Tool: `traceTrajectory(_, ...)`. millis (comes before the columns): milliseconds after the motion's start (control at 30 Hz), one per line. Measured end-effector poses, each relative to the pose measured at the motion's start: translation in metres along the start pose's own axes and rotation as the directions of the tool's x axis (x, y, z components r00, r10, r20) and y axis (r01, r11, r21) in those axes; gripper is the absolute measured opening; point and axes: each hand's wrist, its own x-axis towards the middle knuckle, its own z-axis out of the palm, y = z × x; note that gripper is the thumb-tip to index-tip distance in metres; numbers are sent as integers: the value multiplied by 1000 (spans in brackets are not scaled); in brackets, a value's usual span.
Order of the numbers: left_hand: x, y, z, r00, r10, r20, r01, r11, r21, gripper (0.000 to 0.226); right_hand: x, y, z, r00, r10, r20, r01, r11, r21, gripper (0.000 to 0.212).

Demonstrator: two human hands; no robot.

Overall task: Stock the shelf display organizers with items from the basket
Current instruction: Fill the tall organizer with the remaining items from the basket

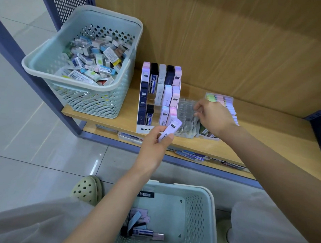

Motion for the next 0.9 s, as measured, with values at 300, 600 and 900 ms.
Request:
traceTrajectory(300, 6, -7, -2, 999, 2, -40, -2, 1000, -18, 25, 4, 0, -4, 999, 25, 33, -23, 997, -74, 15)
traceTrajectory(600, 5, -10, -8, 994, 35, -107, -35, 999, 1, 18, 3, 0, 19, 994, -112, 5, 105, 911, -399, 21)
traceTrajectory(900, 1, 3, -14, 967, 255, -11, -251, 959, 132, 31, -58, -51, -18, 960, 49, 276, -212, 772, 599, 44)
